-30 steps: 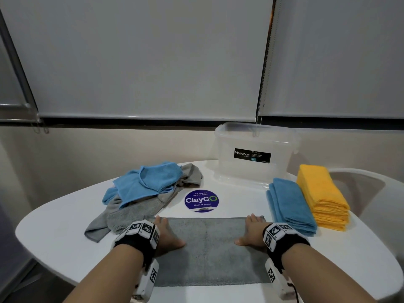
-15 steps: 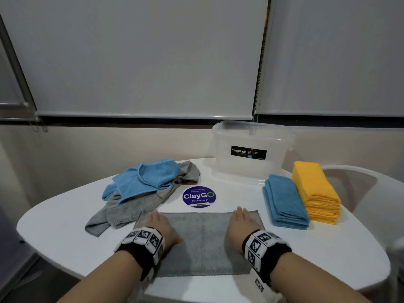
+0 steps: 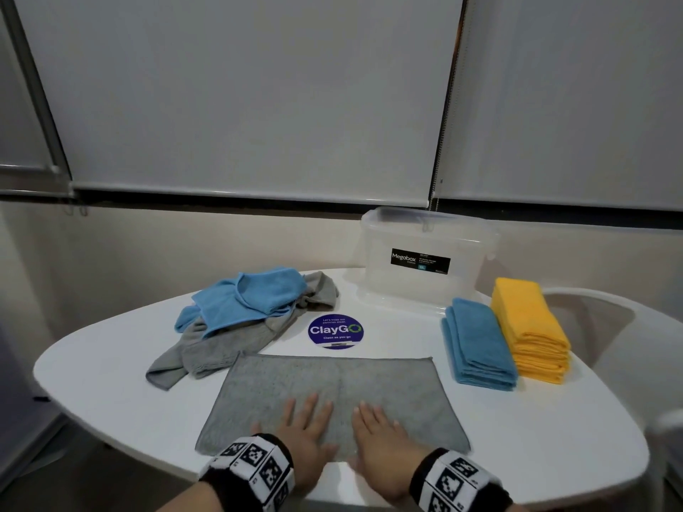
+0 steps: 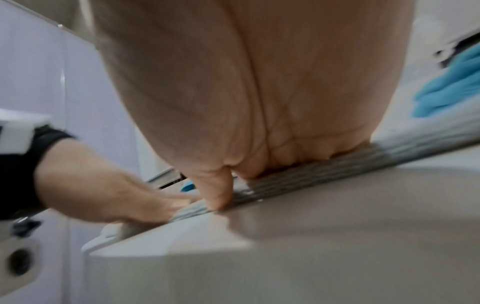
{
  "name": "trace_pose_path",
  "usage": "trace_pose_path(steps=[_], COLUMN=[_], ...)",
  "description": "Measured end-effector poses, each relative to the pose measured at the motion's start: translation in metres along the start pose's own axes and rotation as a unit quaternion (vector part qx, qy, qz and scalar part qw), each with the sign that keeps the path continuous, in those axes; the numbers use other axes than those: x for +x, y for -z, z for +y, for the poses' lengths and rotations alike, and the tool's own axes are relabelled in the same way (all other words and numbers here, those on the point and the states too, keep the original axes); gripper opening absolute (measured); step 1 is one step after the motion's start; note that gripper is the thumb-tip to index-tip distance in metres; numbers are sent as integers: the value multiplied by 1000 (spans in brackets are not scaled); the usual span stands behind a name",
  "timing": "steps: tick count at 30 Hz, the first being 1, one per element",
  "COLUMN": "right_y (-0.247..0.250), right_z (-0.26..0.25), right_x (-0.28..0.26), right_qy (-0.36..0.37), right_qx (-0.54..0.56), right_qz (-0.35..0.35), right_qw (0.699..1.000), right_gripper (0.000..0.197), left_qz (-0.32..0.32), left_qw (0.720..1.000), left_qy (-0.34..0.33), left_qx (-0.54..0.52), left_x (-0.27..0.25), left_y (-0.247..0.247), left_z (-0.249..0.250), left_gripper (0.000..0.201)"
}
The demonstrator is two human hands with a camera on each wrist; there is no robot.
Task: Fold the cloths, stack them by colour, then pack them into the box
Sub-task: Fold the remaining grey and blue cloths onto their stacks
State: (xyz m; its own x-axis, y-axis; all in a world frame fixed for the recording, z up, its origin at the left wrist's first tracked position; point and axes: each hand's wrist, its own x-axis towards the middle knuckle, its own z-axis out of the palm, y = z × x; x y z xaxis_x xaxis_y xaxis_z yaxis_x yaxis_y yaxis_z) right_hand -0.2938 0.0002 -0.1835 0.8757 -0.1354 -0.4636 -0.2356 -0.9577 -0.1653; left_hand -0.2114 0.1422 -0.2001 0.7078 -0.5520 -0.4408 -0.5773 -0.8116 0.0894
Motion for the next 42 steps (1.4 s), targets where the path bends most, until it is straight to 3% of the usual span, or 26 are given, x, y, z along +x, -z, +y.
trace_pose_path(steps=[1,4,5,7,11,14,16,19,21,24,26,32,34,37,40,42], right_y=[0,-1,-3,-9,-14,-12,-13,-20,-26,-29,-23,15,24,28,28,30], right_z=[9,46,60,82,92,85,79,73,70,71,72,78,84,88,90,89], right_x=[-4,-17,-19,-22,-26,-25,-21,-12,-8,-11,-13,-12,-10,-6,-6,-10], right_qy=[-4,3,8,17,10,-12,-34,-85,-125,-157,-165,-163,-160,-168,-184,-178], right_qx=[6,10,1,-27,-39,14,48,48,28,31,19,-54,-26,-11,0,-4], right_qz=[-2,25,42,72,104,115,140,180,178,183,205,232,224,214,196,180], right_qw=[1000,1000,999,997,994,993,988,979,976,970,965,957,961,962,963,967], right_gripper=[76,144,156,163,164,167,161,116,92,97,83,15,24,15,30,28], left_qz=[-2,7,14,32,99,116,114,128,134,151,164,187,173,157,161,163], left_qw=[1000,1000,1000,999,992,984,980,973,971,965,963,951,957,959,957,956], left_qy=[8,13,19,29,66,117,136,163,178,198,202,219,213,226,231,233], left_qx=[-2,2,-2,-18,-42,-66,-90,-101,-91,-83,-74,-111,-89,-64,-65,-72], left_x=[-3,-9,-10,-14,-23,-27,-28,-23,-20,-20,-19,-2,7,20,24,28], left_y=[0,-3,-5,-9,-15,-17,-16,-17,-17,-16,-11,35,49,58,59,58], left_z=[-5,-23,-30,-41,-55,-55,-51,-47,-47,-52,-55,-71,-80,-96,-104,-106], left_gripper=[62,68,74,87,151,157,145,108,104,111,107,46,39,28,13,22])
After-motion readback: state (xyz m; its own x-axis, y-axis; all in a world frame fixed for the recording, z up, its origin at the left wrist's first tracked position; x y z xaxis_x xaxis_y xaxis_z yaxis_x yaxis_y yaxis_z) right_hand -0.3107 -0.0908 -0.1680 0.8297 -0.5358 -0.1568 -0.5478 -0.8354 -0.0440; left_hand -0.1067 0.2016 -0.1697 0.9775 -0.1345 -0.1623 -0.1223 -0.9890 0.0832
